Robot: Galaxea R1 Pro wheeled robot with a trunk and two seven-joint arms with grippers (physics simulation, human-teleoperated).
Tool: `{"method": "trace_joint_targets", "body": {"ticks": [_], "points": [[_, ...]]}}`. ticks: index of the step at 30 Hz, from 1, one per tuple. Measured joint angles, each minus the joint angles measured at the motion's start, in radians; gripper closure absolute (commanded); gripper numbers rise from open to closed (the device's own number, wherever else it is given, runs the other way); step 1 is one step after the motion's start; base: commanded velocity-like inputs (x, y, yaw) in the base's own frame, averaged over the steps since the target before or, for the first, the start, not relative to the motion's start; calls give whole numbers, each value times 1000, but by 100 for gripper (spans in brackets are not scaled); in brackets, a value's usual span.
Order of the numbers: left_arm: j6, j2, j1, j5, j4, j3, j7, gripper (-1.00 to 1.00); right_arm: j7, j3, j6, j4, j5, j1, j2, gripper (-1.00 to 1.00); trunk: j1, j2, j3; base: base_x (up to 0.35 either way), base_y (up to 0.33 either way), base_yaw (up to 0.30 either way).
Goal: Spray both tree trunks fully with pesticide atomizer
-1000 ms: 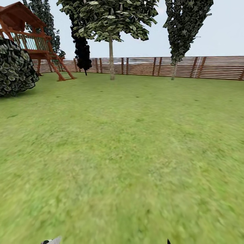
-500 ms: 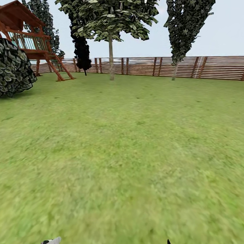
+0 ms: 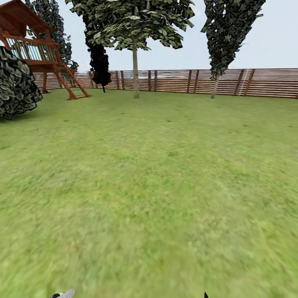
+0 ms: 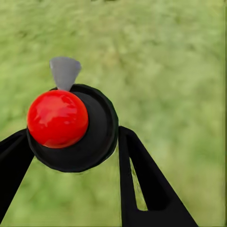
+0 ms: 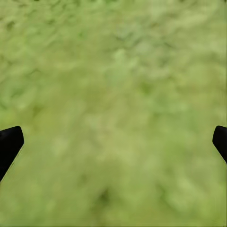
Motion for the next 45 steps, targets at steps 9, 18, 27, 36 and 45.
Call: {"method": "trace_joint_targets", "body": {"ticks": [9, 18, 27, 36, 45], "points": [[0, 0, -1, 1, 0, 1, 0, 100, 0, 0, 0, 0, 0, 0, 0, -100, 0, 0, 0, 339, 0, 0], [0, 1, 0, 4, 0, 1, 0, 100, 0, 0, 0, 0, 0, 0, 0, -100, 0, 0, 0, 339, 0, 0], [0, 1, 0, 5, 0, 1, 0, 100, 1, 0, 0, 0, 0, 0, 0, -100, 0, 0, 0, 339, 0, 0], [0, 1, 0, 5, 0, 1, 0, 100, 0, 0, 0, 0, 0, 0, 0, -100, 0, 0, 0, 339, 0, 0], [0, 0, 0, 3, 0, 0, 0, 100, 0, 0, 0, 0, 0, 0, 0, -100, 0, 0, 0, 339, 0, 0]]}}
